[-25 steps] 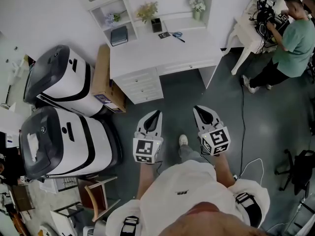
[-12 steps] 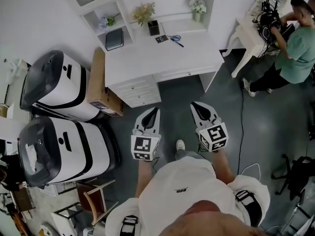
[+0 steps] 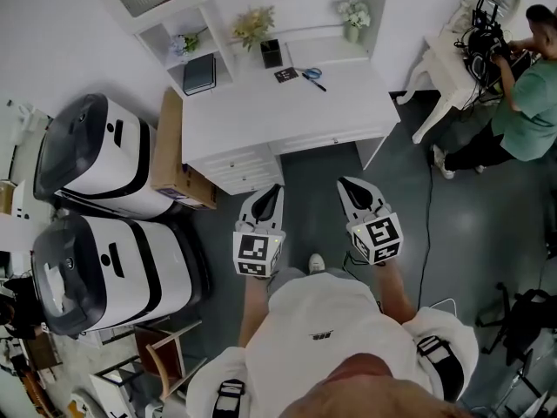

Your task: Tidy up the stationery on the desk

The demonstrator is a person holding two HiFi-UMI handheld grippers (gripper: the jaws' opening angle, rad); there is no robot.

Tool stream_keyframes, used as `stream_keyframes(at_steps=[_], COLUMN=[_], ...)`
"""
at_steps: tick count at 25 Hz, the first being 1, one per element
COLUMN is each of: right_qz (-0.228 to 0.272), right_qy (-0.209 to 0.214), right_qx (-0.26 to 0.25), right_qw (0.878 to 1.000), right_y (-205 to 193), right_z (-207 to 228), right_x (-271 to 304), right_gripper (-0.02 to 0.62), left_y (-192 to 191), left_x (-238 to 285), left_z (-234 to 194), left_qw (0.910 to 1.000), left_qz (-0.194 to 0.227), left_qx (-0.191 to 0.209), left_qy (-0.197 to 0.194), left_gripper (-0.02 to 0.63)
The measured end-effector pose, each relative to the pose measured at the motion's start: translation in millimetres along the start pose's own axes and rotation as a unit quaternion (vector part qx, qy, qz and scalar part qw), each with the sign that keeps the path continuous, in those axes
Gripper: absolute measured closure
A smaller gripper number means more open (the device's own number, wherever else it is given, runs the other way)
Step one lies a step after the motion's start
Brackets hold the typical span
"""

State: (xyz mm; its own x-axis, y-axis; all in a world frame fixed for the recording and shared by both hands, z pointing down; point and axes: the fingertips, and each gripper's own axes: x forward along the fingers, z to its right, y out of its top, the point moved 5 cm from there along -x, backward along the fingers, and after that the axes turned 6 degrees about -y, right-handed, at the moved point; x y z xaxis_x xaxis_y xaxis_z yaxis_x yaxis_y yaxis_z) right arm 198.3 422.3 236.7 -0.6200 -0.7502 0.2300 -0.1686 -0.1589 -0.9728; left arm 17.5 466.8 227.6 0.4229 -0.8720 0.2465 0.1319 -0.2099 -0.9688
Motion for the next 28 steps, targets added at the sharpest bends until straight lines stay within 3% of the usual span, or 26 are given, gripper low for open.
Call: stream_keyframes(at_steps=[18, 28], right_qz=[-0.008, 0.000], right_qy=[0.017, 0.007], right_qx=[0.007, 0.015], right_qw=[1.000, 1.000], right_y=[5, 16], right_z=[32, 49], right_x=[77, 146], right_gripper=[0.598, 0.599], left_y=[6, 13], left_x=[58, 109], left_z=[-50, -105], left_qw=[0.9999, 0.9999], left_qz=[0.001, 0.009], left_qx=[0.002, -0.008], left_qy=[0.016, 0.005], left_gripper=[0.606, 0.606])
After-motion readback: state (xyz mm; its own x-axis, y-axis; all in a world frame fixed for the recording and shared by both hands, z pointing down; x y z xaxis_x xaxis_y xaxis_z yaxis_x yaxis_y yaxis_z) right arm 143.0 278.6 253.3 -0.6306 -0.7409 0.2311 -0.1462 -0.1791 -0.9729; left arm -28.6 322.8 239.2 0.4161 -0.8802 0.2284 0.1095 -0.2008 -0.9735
